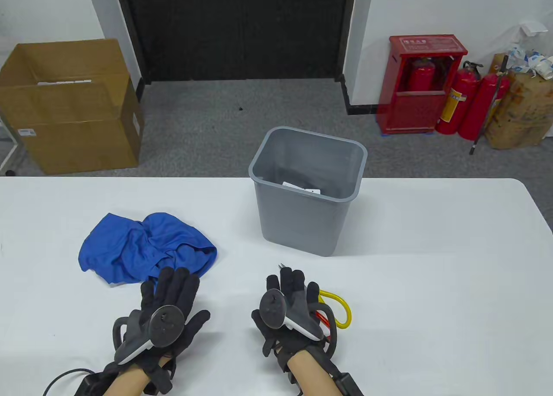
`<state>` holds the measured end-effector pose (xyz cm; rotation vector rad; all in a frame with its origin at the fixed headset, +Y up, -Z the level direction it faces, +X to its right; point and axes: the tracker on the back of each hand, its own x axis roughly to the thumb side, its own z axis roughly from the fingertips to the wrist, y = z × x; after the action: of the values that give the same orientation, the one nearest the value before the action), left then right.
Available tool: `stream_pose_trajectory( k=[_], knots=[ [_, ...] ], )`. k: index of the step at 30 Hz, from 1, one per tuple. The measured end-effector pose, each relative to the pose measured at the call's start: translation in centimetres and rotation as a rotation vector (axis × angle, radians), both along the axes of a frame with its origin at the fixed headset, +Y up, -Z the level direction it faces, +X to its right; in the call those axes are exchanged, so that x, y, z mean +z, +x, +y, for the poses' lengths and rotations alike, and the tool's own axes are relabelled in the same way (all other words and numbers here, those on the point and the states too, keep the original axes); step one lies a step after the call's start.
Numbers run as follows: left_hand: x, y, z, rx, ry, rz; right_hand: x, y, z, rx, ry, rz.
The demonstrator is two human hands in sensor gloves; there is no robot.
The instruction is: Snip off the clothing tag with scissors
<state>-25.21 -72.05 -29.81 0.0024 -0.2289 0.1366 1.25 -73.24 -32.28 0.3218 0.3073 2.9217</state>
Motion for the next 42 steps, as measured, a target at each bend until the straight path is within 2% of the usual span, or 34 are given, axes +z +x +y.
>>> stream_pose_trajectory(
  k=[19, 24, 29, 35, 42],
  knots=[
    [-0.4, -0.8, 0.3, -0.021, 0.005, 0.029, 0.1, 0.0, -0.2, 0.017, -0.014, 0.018],
    [-1.1, -1.0, 1.0, -0.022, 0.01, 0.029, 0.0, 0.2, -0.1, 0.003, -0.011, 0.008],
    [-3.7, -2.3, 3.1, -0.08, 0.016, 0.059, -0.1, 0.4, -0.1, -0.006, -0.01, -0.001],
    [-7.5, -5.4, 5.9, -0.041, -0.041, 0.114, -0.5, 0.7, -0.5, -0.007, -0.025, -0.007],
    [-11.1, -8.8, 6.0, -0.078, -0.107, 0.16, -0.9, 1.6, -0.8, -0.016, -0.045, -0.029]
  ],
)
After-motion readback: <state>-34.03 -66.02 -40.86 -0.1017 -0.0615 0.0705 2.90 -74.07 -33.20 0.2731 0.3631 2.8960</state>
